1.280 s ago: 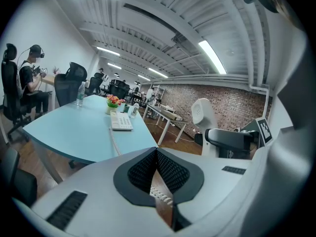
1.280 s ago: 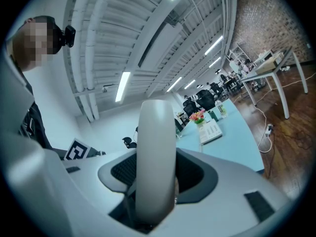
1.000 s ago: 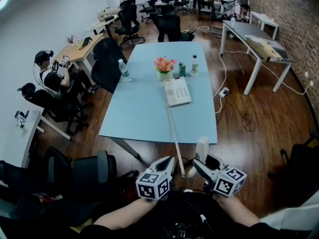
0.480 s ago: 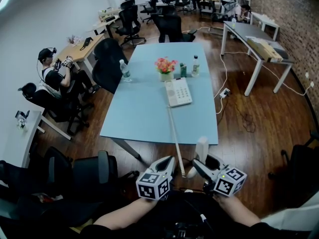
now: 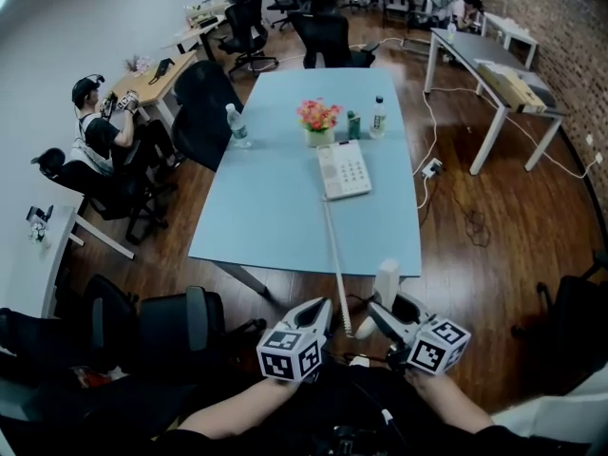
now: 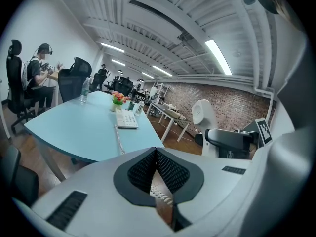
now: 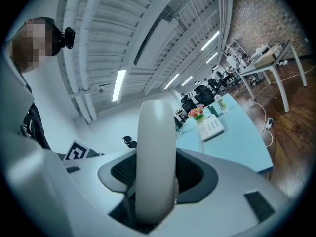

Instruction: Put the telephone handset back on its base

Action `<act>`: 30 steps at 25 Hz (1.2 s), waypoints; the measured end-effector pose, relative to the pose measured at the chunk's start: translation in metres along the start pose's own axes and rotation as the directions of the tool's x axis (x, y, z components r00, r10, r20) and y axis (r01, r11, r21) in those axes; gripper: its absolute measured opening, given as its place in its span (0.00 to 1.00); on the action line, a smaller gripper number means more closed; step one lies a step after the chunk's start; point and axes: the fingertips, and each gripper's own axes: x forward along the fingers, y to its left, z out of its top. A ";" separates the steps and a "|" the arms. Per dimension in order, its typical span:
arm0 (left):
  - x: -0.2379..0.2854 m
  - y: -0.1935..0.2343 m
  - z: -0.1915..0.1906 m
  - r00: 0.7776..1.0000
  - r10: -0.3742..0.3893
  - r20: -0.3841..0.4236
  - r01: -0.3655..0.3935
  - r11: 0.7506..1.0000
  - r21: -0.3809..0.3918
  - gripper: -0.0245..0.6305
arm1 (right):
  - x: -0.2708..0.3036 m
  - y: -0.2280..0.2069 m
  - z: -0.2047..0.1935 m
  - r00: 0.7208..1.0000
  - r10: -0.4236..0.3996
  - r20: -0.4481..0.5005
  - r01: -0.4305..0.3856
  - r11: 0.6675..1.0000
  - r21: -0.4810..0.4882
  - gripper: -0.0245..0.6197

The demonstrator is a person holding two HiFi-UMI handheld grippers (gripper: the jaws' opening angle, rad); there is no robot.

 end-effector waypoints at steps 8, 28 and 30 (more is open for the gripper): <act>0.036 0.036 0.039 1.000 -0.016 -0.010 0.016 1.000 -0.013 0.04 | 0.049 -0.027 0.023 1.000 -0.028 -0.005 0.028 0.999 0.016 0.40; 0.120 0.196 0.188 0.992 -0.073 0.104 0.082 0.993 -0.090 0.04 | 0.243 -0.114 0.133 0.972 -0.236 0.012 0.235 0.961 -0.145 0.40; 0.125 0.212 0.189 0.994 -0.059 0.093 0.068 0.992 -0.106 0.04 | 0.260 -0.134 0.139 0.961 -0.276 0.008 0.273 0.949 -0.157 0.40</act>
